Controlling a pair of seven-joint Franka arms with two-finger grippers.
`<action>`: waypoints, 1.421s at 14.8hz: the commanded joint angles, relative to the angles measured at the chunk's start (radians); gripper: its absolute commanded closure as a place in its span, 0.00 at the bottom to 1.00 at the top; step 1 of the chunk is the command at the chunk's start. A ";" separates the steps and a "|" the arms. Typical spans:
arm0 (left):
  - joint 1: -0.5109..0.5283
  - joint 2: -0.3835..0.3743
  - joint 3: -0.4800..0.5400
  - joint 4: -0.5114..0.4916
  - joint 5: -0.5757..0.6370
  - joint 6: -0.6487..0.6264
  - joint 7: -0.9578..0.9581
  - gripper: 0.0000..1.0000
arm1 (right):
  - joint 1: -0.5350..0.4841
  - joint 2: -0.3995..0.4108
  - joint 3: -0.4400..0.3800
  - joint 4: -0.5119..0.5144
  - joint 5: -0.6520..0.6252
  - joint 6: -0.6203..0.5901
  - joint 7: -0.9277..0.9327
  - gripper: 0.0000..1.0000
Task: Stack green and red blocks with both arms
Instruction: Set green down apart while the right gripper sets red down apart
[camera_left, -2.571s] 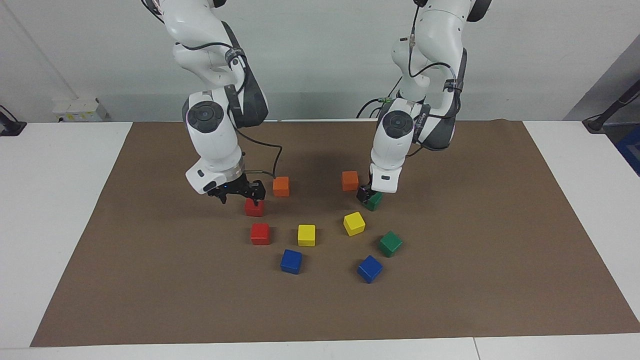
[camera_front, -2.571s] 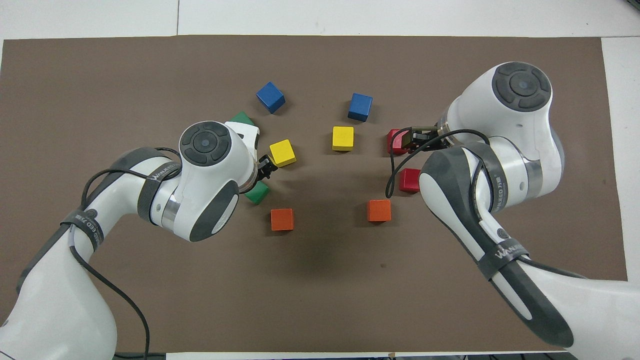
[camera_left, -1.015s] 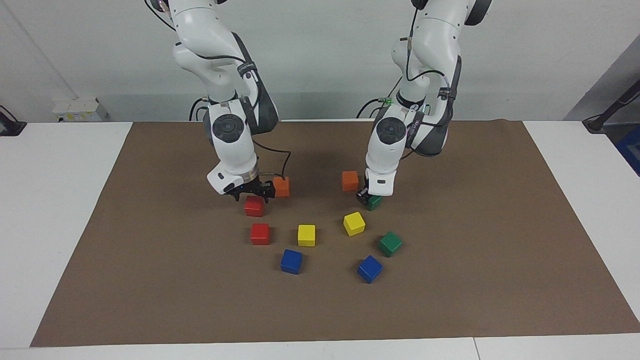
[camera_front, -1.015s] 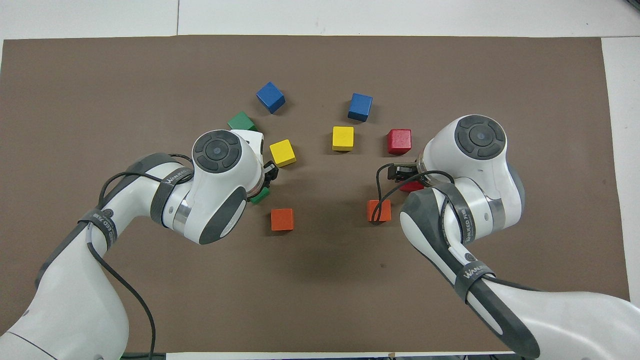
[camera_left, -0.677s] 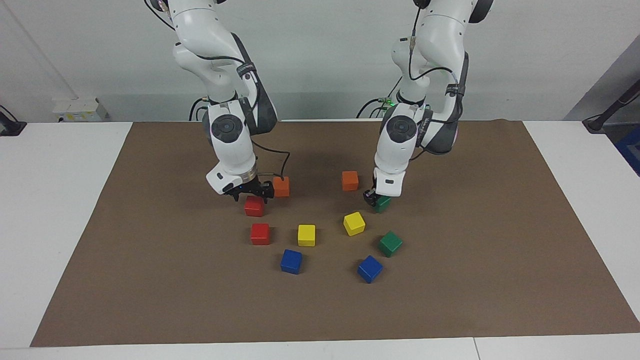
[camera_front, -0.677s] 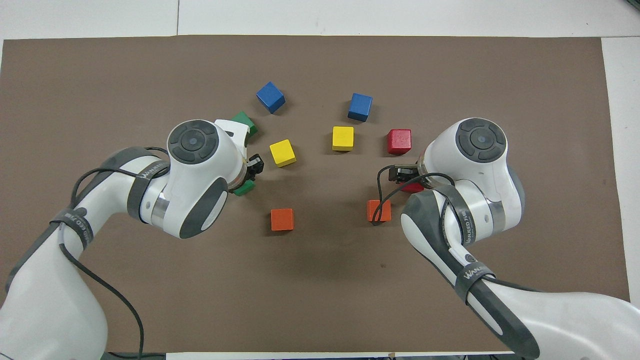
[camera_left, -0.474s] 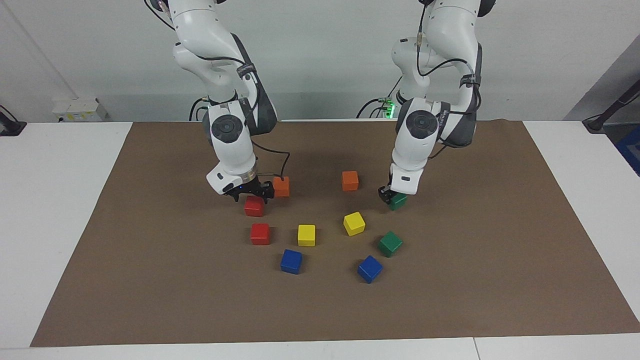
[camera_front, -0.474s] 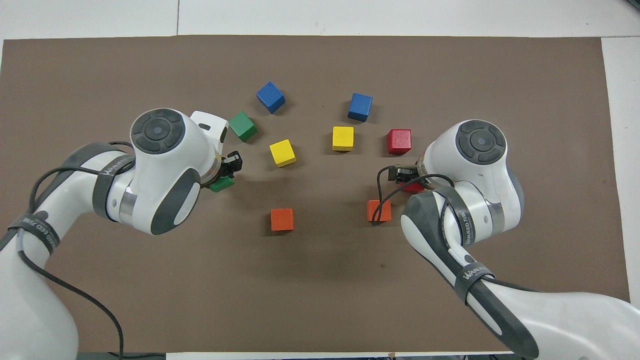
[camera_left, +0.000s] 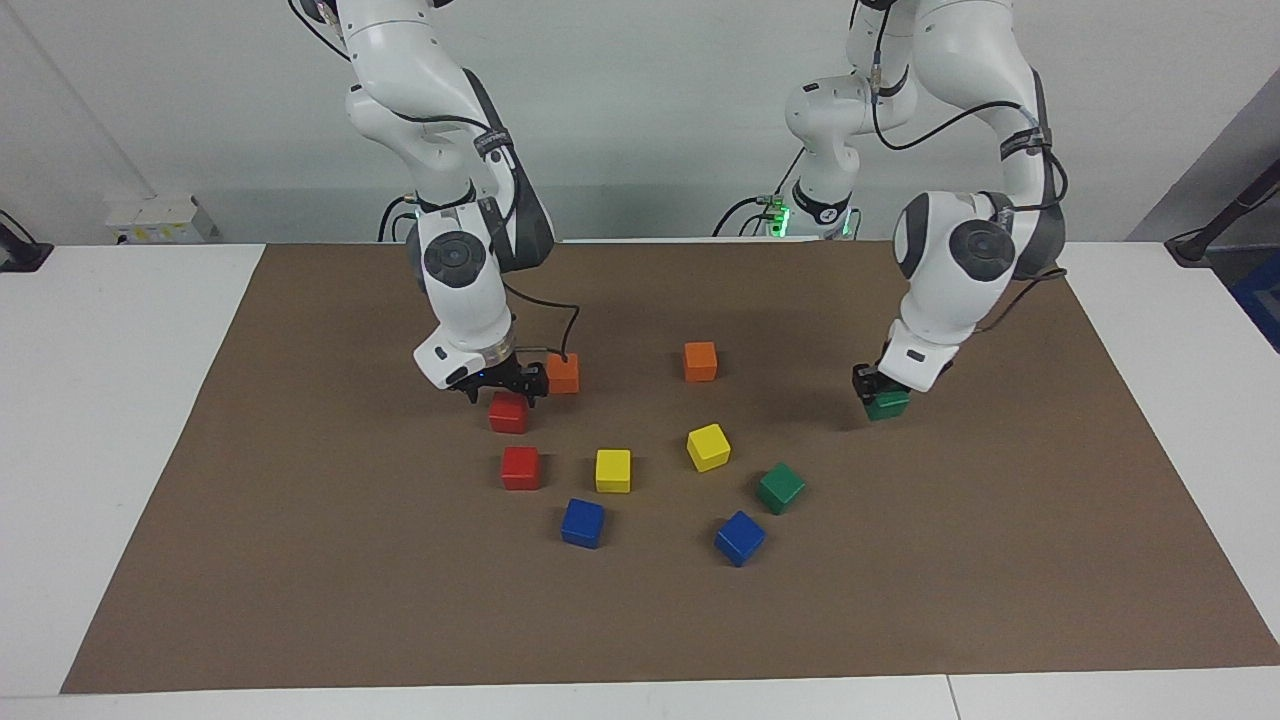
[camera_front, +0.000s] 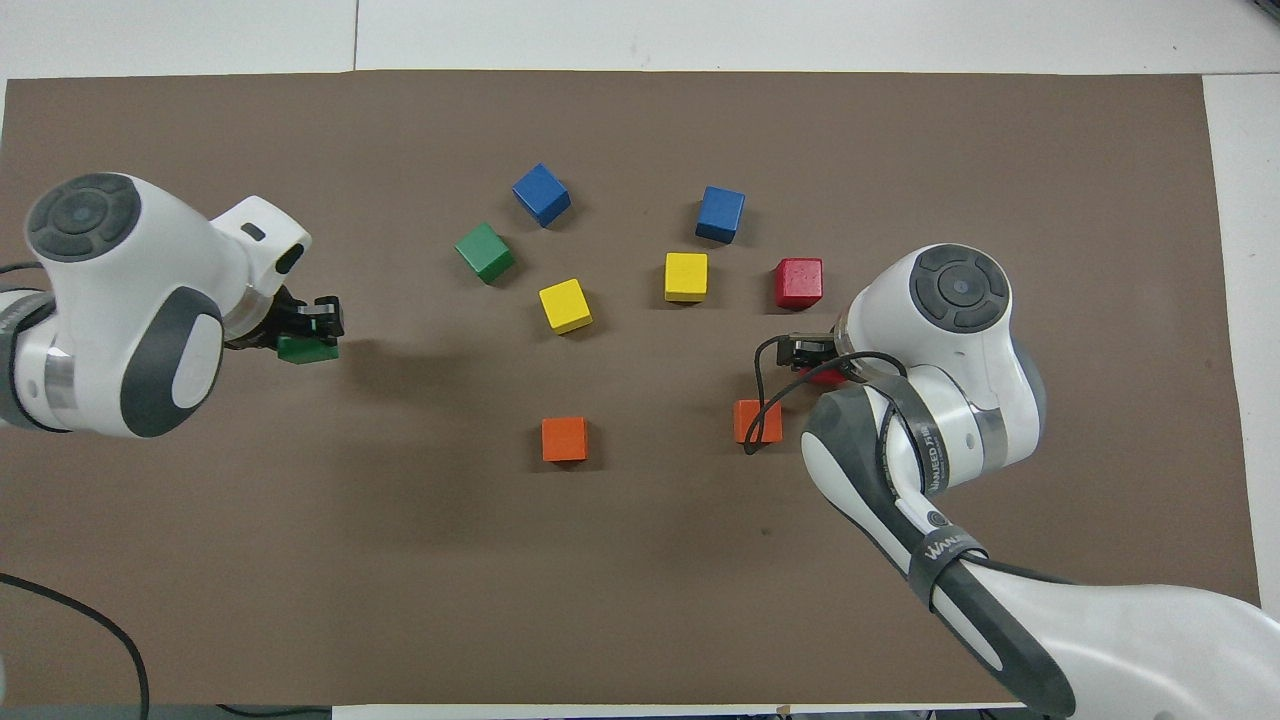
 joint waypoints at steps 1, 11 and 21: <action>0.087 -0.008 -0.009 0.003 0.002 0.020 0.150 1.00 | -0.015 -0.009 0.009 -0.027 0.006 0.031 -0.024 0.02; 0.166 0.133 -0.007 0.047 0.000 0.160 0.220 1.00 | -0.015 0.026 0.009 -0.048 0.006 0.109 -0.018 0.19; 0.176 0.173 -0.007 0.050 0.004 0.175 0.295 1.00 | -0.088 -0.018 0.007 0.148 0.006 -0.229 -0.092 1.00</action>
